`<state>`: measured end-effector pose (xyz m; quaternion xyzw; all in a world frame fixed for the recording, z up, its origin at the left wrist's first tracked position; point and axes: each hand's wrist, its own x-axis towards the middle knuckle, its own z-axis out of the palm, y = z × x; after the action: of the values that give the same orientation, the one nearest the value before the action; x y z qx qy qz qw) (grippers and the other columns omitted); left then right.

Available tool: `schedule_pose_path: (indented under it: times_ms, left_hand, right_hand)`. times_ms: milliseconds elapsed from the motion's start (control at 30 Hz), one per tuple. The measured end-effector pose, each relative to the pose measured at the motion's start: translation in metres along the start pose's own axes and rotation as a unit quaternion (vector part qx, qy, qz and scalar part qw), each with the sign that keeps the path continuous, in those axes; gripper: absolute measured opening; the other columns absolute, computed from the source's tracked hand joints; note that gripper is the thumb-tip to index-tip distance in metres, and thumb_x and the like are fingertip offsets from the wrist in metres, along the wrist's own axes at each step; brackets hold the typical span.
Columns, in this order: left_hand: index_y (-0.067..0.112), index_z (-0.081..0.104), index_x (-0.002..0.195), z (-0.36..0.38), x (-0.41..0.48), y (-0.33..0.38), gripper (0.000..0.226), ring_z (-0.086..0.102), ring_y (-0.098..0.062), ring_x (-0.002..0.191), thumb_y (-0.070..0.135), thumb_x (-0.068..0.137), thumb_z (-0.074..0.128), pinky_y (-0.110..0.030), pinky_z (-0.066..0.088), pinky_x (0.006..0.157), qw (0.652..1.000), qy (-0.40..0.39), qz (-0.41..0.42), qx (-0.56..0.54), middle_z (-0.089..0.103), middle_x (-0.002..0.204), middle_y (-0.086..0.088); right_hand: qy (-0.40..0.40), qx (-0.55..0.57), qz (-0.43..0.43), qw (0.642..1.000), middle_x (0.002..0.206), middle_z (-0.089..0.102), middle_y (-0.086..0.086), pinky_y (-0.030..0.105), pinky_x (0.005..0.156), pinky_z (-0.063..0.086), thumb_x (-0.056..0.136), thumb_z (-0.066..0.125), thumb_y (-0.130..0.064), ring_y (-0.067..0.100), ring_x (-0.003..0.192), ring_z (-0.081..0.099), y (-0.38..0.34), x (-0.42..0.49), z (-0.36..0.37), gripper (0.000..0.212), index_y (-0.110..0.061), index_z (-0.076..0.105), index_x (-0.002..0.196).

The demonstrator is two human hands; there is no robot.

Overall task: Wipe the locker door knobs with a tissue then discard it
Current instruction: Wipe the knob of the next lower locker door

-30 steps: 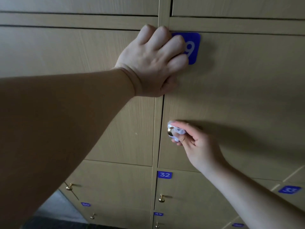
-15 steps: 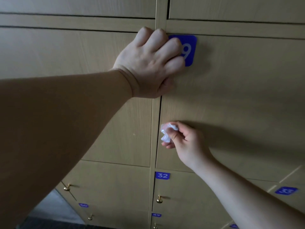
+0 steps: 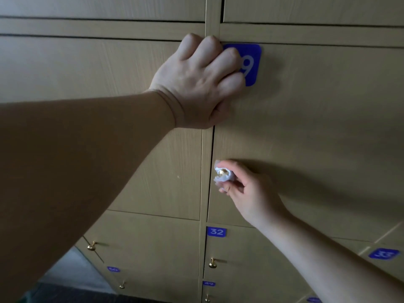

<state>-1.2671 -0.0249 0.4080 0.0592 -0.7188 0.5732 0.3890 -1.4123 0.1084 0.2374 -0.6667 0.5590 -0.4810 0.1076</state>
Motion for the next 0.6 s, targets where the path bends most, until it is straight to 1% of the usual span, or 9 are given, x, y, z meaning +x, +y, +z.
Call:
schedule_pose_path:
  times_ms: [100, 200, 267, 333, 367, 433, 467, 533, 600]
  left_hand:
    - [0.012, 0.052, 0.101, 0.000, -0.001, 0.000, 0.022, 0.039, -0.031, 0.089, 0.030, 0.091, 0.045, -0.043, 0.031, 0.072, 1.000, -0.001, -0.005, 0.004, 0.065, 0.099, -0.012]
    - [0.012, 0.052, 0.101, 0.000, -0.001, 0.000, 0.023, 0.038, -0.031, 0.089, 0.030, 0.089, 0.047, -0.043, 0.031, 0.072, 1.000, 0.000, -0.005, 0.006, 0.064, 0.099, -0.012]
    - [0.011, 0.052, 0.100, 0.000, 0.000, 0.000, 0.023, 0.038, -0.032, 0.089, 0.030, 0.088, 0.048, -0.043, 0.031, 0.072, 1.000, -0.001, -0.003, 0.005, 0.064, 0.099, -0.012]
    - [0.012, 0.052, 0.100, 0.000, 0.000, 0.000, 0.023, 0.039, -0.031, 0.088, 0.030, 0.087, 0.048, -0.043, 0.032, 0.072, 1.000, -0.002, -0.002, 0.012, 0.060, 0.101, -0.011]
    - [0.012, 0.051, 0.101, 0.000, 0.000, 0.000, 0.023, 0.039, -0.031, 0.088, 0.031, 0.087, 0.047, -0.044, 0.033, 0.071, 1.000, -0.004, -0.002, 0.016, 0.057, 0.103, -0.011]
    - [0.013, 0.051, 0.101, 0.000, -0.001, 0.000, 0.024, 0.039, -0.031, 0.089, 0.031, 0.088, 0.046, -0.044, 0.036, 0.070, 1.000, -0.009, 0.001, 0.022, 0.058, 0.103, -0.011]
    - [0.012, 0.051, 0.101, 0.000, 0.000, 0.000, 0.024, 0.039, -0.031, 0.089, 0.031, 0.088, 0.045, -0.043, 0.036, 0.070, 1.000, -0.010, 0.003, 0.022, 0.061, 0.101, -0.011]
    - [0.012, 0.052, 0.100, 0.000, 0.000, 0.000, 0.023, 0.037, -0.032, 0.089, 0.030, 0.088, 0.044, -0.044, 0.033, 0.071, 1.000, -0.014, 0.005, 0.016, 0.064, 0.099, -0.012]
    - [0.012, 0.052, 0.100, 0.000, 0.000, 0.000, 0.024, 0.037, -0.031, 0.089, 0.031, 0.088, 0.045, -0.044, 0.036, 0.070, 1.000, -0.016, 0.007, 0.021, 0.062, 0.099, -0.012]
  right_hand:
    - [0.001, 0.020, 0.019, 1.000, 0.078, 0.072, -0.004, 0.043, 0.066, 0.060, 0.087, 0.073, -0.014, 0.011, 0.069, 0.072, -0.004, 0.006, 0.001, 0.023, -0.029, 0.067, 0.104]
    - [0.016, 0.102, 0.055, 0.993, 0.071, 0.070, 0.000, 0.042, 0.064, 0.061, 0.090, 0.069, -0.016, 0.016, 0.063, 0.071, -0.010, 0.007, 0.004, 0.019, -0.035, 0.067, 0.089]
    - [0.024, 0.138, 0.085, 0.986, 0.071, 0.070, 0.001, 0.037, 0.065, 0.061, 0.092, 0.066, -0.019, 0.017, 0.063, 0.071, -0.014, 0.006, 0.005, 0.017, -0.035, 0.067, 0.087]
    - [0.028, 0.168, 0.113, 0.979, 0.078, 0.072, 0.002, 0.036, 0.066, 0.060, 0.093, 0.063, -0.024, 0.018, 0.064, 0.072, -0.017, 0.006, 0.007, 0.009, -0.030, 0.069, 0.091]
    - [0.031, 0.181, 0.124, 0.975, 0.082, 0.073, 0.003, 0.036, 0.065, 0.059, 0.093, 0.062, -0.028, 0.020, 0.065, 0.072, -0.018, 0.005, 0.007, 0.008, -0.027, 0.069, 0.092]
    - [0.037, 0.204, 0.138, 0.968, 0.086, 0.074, 0.003, 0.038, 0.065, 0.060, 0.093, 0.058, -0.032, 0.024, 0.066, 0.073, -0.020, 0.004, 0.008, 0.014, -0.030, 0.071, 0.088]
    - [0.038, 0.217, 0.143, 0.965, 0.088, 0.074, 0.002, 0.039, 0.066, 0.060, 0.096, 0.057, -0.030, 0.025, 0.066, 0.073, -0.021, 0.004, 0.009, 0.019, -0.034, 0.072, 0.085]
    - [0.038, 0.251, 0.154, 0.955, 0.091, 0.075, -0.004, 0.041, 0.067, 0.060, 0.099, 0.054, -0.024, 0.026, 0.067, 0.074, -0.023, 0.003, 0.010, 0.029, -0.036, 0.073, 0.082]
    - [0.047, 0.285, 0.172, 0.942, 0.092, 0.076, -0.002, 0.041, 0.067, 0.060, 0.099, 0.054, -0.021, 0.028, 0.069, 0.074, -0.026, 0.002, 0.010, 0.028, -0.035, 0.074, 0.085]
